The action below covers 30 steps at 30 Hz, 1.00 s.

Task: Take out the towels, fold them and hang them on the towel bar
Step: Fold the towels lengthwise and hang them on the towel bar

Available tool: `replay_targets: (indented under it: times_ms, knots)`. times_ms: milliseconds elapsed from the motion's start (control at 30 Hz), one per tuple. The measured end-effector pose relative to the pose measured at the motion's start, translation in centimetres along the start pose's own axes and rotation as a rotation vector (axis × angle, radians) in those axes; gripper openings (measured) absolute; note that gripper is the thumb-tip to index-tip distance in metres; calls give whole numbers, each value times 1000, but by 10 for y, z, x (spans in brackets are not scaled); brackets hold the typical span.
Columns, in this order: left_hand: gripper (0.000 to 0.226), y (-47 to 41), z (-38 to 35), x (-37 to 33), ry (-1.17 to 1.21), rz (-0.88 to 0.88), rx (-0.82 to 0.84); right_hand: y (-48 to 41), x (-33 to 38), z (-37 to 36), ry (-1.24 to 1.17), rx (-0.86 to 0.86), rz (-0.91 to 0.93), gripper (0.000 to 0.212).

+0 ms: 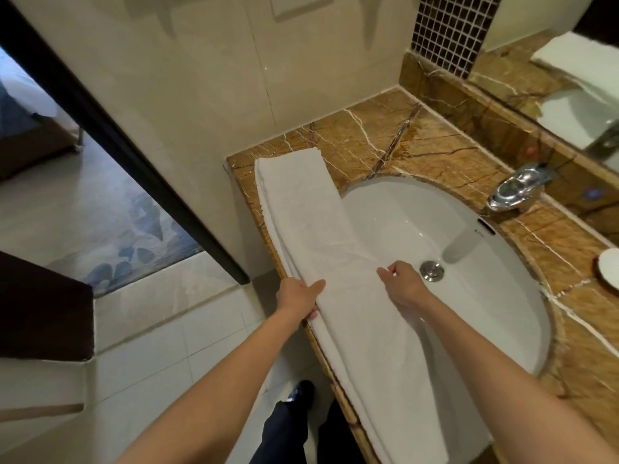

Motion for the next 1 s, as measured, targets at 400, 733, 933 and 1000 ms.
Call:
replay_targets:
  times_ms: [400, 733, 933, 1000]
  knots:
    - [36, 31, -4, 17, 174, 264, 474, 36, -32, 15, -143, 176, -68, 43]
    - [27, 45, -11, 29, 241, 147, 368, 49, -28, 27, 170, 102, 41, 44]
    - [24, 59, -20, 30, 262, 125, 292, 62, -27, 29, 107, 67, 9, 42]
    - [30, 67, -22, 33, 259, 174, 370, 70, -35, 31, 12, 48, 13, 35]
Point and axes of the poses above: each hand's wrist, its own y-axis away from the middle knuckle, its own z-axis out of the back of the hand, x = y × z, the point moved 2 cm from there along -y, towards the middle knuckle, and after that the axes turned 1 degree about z, right-handed, at the moved point
